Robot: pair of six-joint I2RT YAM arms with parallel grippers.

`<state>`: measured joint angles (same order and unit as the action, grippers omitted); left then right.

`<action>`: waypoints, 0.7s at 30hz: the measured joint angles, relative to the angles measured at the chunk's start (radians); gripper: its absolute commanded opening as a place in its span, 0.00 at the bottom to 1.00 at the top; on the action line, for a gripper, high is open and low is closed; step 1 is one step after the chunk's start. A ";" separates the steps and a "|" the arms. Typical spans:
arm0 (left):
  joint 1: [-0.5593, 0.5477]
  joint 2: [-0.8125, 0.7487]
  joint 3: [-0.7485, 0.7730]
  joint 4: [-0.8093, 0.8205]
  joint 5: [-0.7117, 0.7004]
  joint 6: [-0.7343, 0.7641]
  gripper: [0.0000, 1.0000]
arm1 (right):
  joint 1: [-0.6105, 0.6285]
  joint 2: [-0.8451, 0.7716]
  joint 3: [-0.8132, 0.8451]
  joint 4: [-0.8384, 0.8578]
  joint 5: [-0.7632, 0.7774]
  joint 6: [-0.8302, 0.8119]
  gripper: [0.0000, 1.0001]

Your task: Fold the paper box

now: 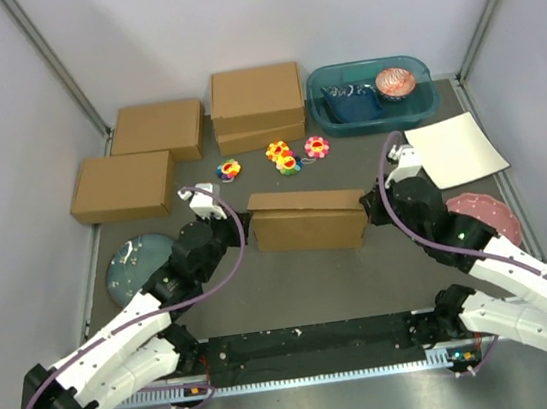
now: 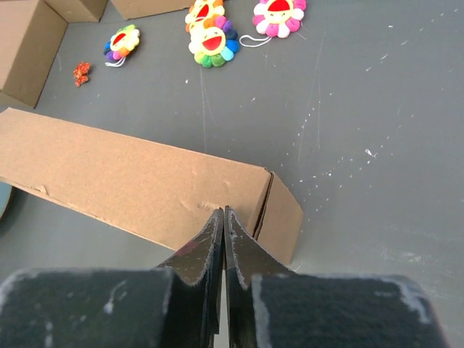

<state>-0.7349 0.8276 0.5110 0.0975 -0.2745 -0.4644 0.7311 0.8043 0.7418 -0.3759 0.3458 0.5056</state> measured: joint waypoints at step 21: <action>0.000 -0.103 0.206 -0.288 -0.076 0.131 0.50 | 0.000 0.002 -0.040 0.068 0.031 0.020 0.00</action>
<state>-0.7345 0.7250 0.7174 -0.1909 -0.3500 -0.3332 0.7311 0.8062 0.7017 -0.3080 0.3767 0.5259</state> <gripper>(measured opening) 0.517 0.003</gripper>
